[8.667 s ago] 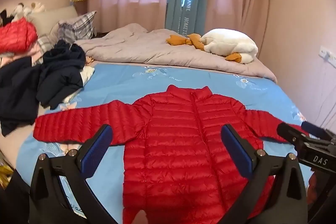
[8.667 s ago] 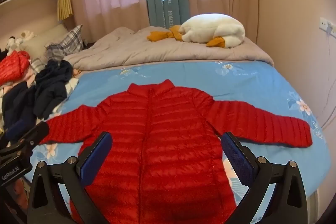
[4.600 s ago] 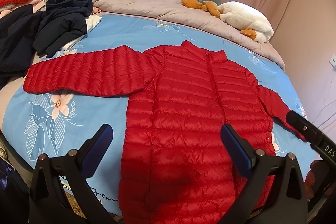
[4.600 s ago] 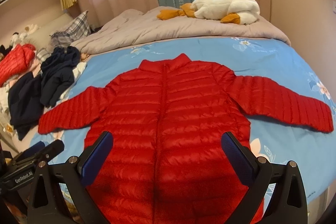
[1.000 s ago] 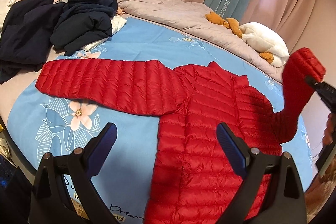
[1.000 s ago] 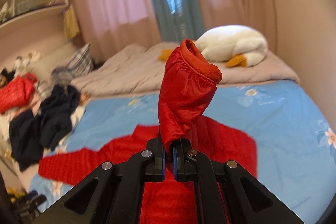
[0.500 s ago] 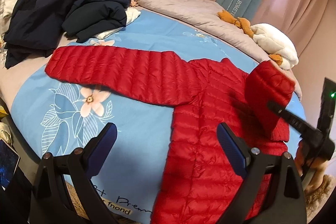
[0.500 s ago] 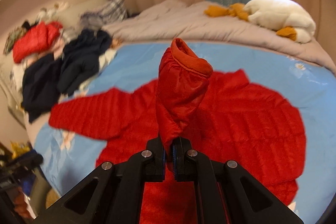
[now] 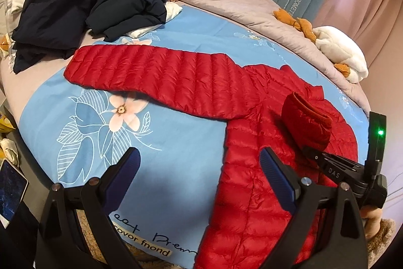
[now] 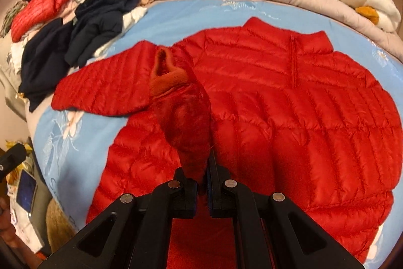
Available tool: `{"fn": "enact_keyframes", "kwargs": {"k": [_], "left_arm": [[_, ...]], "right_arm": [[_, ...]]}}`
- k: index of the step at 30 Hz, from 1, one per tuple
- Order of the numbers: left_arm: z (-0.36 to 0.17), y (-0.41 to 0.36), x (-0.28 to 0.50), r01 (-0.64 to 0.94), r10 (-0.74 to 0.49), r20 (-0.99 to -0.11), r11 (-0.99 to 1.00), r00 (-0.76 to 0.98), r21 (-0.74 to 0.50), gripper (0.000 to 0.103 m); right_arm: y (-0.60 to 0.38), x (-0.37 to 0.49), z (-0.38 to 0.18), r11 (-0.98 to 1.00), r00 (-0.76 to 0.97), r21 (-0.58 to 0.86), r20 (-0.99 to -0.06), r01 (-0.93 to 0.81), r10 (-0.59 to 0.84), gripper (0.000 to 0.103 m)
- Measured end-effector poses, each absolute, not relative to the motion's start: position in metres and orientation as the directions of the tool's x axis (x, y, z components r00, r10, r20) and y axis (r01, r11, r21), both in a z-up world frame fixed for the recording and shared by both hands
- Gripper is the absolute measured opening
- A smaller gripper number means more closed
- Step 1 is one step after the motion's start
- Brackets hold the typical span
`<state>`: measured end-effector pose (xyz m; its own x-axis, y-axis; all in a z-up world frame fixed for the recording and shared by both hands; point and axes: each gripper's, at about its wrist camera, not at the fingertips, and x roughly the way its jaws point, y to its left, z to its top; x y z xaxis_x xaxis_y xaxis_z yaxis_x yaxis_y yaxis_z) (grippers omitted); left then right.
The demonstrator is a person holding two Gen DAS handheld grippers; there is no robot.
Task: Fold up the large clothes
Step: 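Lift the sleeve with the right tool, lay it across the jacket body, release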
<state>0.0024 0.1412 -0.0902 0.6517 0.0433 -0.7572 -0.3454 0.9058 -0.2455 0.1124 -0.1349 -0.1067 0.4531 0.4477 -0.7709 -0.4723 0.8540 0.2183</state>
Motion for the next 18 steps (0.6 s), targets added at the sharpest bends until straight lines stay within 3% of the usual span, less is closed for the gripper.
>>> {"fn": "enact_keyframes", "kwargs": {"k": [3,4,8,18], "left_arm": [[-0.09,0.141,0.003,-0.344,0.043,-0.758,0.907,0.65,-0.244,0.096],[-0.089,0.14,0.003,-0.343,0.042,-0.757,0.907,0.652,-0.245,0.096],[-0.085,0.137,0.005,-0.332,0.039,-0.749,0.911,0.662,-0.245,0.096],[-0.082,0.11,0.029,-0.242,-0.018,-0.737,0.939,0.676,-0.244,0.096]], "right_arm": [[-0.135,0.108,-0.101,0.848,0.447,0.202,-0.777,-0.489,0.443,0.01],[-0.135,0.105,-0.098,0.841,0.443,0.207,-0.773,-0.5,0.454,0.016],[-0.151,0.094,-0.077,0.822,0.47,0.253,-0.718,-0.511,0.513,0.058],[-0.227,0.072,-0.019,0.862,0.651,0.335,-0.565,-0.381,0.507,0.077]]}}
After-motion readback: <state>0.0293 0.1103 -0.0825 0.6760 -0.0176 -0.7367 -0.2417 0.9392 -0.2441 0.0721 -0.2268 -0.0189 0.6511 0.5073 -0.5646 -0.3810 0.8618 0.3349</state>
